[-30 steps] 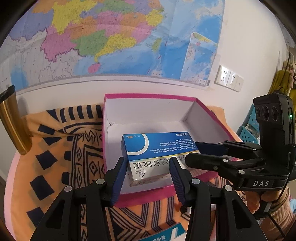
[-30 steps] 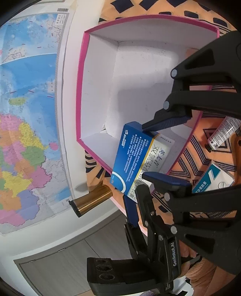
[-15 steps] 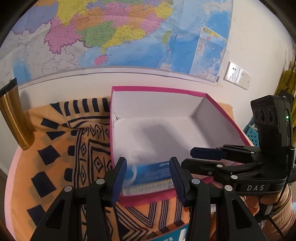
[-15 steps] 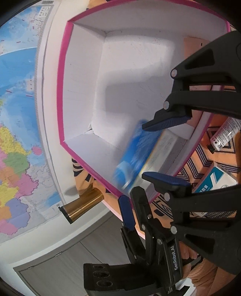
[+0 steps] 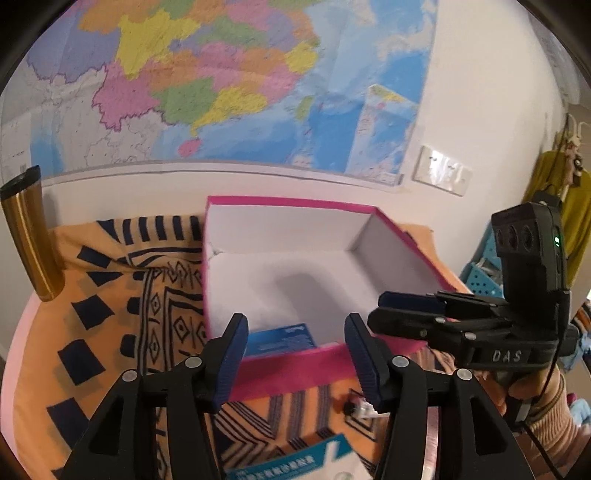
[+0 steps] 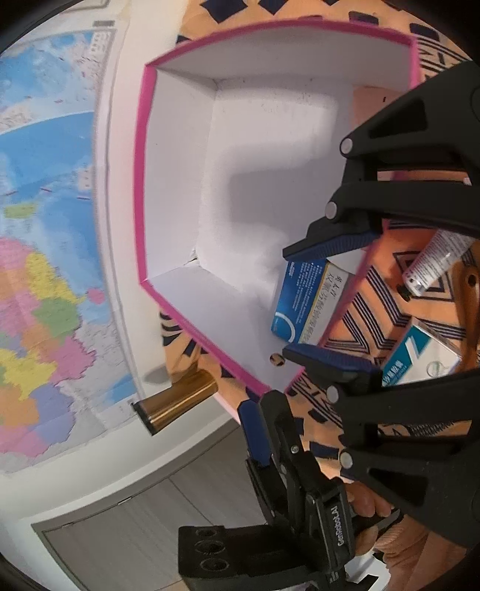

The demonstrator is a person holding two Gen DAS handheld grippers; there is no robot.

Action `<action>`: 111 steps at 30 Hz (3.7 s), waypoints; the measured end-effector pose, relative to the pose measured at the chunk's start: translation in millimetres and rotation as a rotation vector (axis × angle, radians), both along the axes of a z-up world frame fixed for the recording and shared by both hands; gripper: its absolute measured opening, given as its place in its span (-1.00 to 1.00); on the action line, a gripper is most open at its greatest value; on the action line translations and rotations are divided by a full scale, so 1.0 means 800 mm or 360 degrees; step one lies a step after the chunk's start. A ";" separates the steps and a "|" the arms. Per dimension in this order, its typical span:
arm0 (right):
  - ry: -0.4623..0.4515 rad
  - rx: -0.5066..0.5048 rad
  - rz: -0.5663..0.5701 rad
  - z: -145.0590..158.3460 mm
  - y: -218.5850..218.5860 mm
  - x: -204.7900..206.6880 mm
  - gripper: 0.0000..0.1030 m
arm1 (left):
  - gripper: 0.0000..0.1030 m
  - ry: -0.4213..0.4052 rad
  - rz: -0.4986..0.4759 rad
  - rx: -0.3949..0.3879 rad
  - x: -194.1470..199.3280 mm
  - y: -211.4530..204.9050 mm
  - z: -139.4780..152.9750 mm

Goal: Organize rigid objects

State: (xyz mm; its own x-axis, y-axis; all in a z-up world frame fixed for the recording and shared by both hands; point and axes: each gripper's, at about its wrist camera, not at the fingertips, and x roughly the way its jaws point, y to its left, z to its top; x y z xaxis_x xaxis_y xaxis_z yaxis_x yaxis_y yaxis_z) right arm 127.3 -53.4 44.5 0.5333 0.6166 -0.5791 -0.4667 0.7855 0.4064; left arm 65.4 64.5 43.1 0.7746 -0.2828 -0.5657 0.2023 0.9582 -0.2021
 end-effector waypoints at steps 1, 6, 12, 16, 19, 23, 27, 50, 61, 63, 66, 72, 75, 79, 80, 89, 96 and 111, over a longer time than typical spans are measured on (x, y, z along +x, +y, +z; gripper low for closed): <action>-0.0011 0.0006 -0.0004 0.003 -0.003 -0.005 -0.05 | 0.09 -0.0009 -0.0009 0.0004 -0.005 -0.003 0.001; -0.0048 0.0011 -0.0030 0.011 -0.023 -0.031 -0.04 | 0.09 -0.0008 -0.0106 -0.0007 -0.030 -0.024 -0.004; -0.0060 0.0005 -0.0108 0.006 -0.047 -0.067 0.06 | 0.15 0.0070 -0.0204 -0.0049 -0.049 -0.046 -0.026; -0.0004 -0.0014 -0.0165 -0.010 -0.067 -0.086 0.06 | 0.15 0.0120 -0.0239 -0.0069 -0.058 -0.053 -0.039; 0.0054 -0.0025 -0.0211 -0.026 -0.081 -0.098 0.06 | 0.15 0.0151 -0.0263 -0.0070 -0.062 -0.057 -0.046; 0.0135 -0.0034 -0.0255 -0.049 -0.096 -0.118 0.06 | 0.15 0.0187 -0.0301 -0.0073 -0.069 -0.065 -0.054; 0.0183 -0.0038 -0.0248 -0.063 -0.101 -0.141 0.06 | 0.15 0.0227 -0.0352 -0.0070 -0.077 -0.076 -0.065; 0.0275 -0.0055 -0.0170 -0.100 -0.077 -0.205 -0.23 | 0.15 0.0382 -0.0419 -0.0075 -0.109 -0.086 -0.100; 0.0239 0.0025 -0.0231 -0.100 -0.086 -0.204 -0.85 | 0.15 0.0436 -0.0458 -0.0064 -0.117 -0.088 -0.110; 0.0232 0.0056 -0.0214 -0.096 -0.087 -0.205 -0.89 | 0.15 0.0445 -0.0473 -0.0060 -0.120 -0.090 -0.112; 0.0210 0.0086 -0.0209 -0.090 -0.088 -0.205 -0.89 | 0.15 0.0454 -0.0513 -0.0064 -0.125 -0.094 -0.113; 0.0137 0.0177 -0.0198 -0.067 -0.095 -0.203 -0.91 | 0.15 0.0491 -0.0593 -0.0078 -0.126 -0.108 -0.120; 0.0078 0.0250 -0.0180 -0.054 -0.099 -0.200 -0.97 | 0.15 0.0517 -0.0635 -0.0105 -0.121 -0.116 -0.124; 0.0031 0.0220 -0.0197 -0.046 -0.100 -0.193 -0.96 | 0.15 0.0556 -0.0643 -0.0107 -0.112 -0.125 -0.131; 0.0061 0.0202 -0.0192 -0.050 -0.100 -0.191 -0.96 | 0.15 0.0562 -0.0644 -0.0106 -0.113 -0.127 -0.132; 0.0224 0.0048 -0.0230 -0.089 -0.110 -0.217 -0.29 | 0.14 0.0605 -0.0635 -0.0068 -0.112 -0.132 -0.141; 0.0206 0.0018 -0.0229 -0.091 -0.107 -0.227 -0.19 | 0.14 0.0611 -0.0622 -0.0056 -0.108 -0.140 -0.142; 0.0074 -0.0179 -0.0312 -0.077 -0.105 -0.233 -0.65 | 0.14 0.0609 -0.0619 -0.0048 -0.105 -0.142 -0.143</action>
State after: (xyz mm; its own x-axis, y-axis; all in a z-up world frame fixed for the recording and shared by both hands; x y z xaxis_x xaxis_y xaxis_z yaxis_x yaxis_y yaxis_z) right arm -59.5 -137.5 -17.3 0.6075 0.4340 -0.6653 -0.2837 0.9008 0.3286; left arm -18.8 -49.2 -71.0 0.3503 -0.5277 -0.7738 0.4474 0.8201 -0.3568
